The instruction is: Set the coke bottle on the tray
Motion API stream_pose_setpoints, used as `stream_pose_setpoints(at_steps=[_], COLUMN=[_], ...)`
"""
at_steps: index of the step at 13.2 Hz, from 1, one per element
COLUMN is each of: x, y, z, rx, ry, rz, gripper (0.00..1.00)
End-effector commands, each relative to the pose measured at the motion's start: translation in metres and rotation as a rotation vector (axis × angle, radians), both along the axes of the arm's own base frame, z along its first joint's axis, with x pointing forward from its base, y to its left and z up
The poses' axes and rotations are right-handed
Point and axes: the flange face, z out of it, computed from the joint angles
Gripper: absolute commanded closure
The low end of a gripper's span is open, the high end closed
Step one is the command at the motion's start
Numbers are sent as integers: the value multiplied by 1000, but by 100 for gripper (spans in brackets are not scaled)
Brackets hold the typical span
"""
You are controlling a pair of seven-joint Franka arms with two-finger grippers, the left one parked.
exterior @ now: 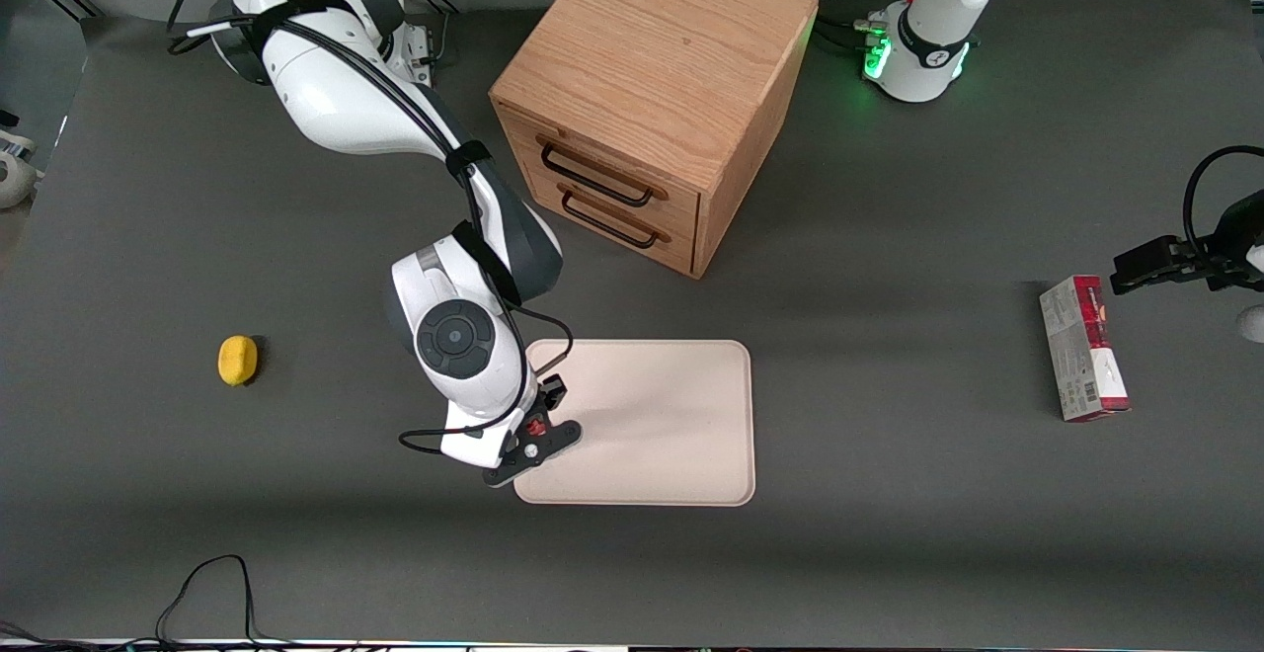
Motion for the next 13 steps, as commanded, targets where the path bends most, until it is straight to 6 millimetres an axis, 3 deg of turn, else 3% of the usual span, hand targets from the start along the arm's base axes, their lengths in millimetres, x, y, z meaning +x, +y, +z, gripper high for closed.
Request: stream_pose_setpoints(at_steps=[1,3,5,7,10,13], x=[6,5,-1,-18,-55,-92], y=[2,1,0,-2,-22,-54], z=[6,19,53,114,215,269], rx=[15,15,14,12,6,-30], ry=[-38,-45,-44,-42,-27,25], rz=[12,9,1,4,-8,-100], gripper=[0,0,0,0,0,0])
